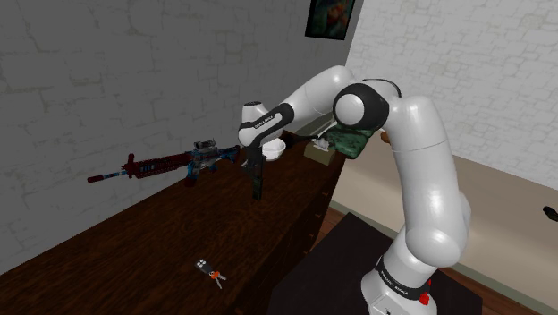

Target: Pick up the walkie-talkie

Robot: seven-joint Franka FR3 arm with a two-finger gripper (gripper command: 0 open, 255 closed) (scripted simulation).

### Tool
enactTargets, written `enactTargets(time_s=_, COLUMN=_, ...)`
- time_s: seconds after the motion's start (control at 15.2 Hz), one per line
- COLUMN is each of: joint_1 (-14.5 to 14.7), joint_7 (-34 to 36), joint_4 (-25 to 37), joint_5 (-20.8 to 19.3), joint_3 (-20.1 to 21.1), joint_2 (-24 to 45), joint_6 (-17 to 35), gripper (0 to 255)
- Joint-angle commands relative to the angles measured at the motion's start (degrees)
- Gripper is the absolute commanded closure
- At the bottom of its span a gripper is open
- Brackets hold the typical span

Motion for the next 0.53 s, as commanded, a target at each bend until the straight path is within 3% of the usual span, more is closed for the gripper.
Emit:
enactTargets(time_s=0.0, joint_1=0.0, joint_7=0.0, joint_4=-0.1, joint_5=0.0, joint_3=0.0, joint_2=-0.5, joint_6=-0.5, gripper=255)
enactTargets(time_s=0.46, joint_1=0.1, joint_7=-0.2, joint_4=0.2, joint_5=0.0, joint_3=0.0, joint_2=-4.0, joint_6=-4.2, gripper=255)
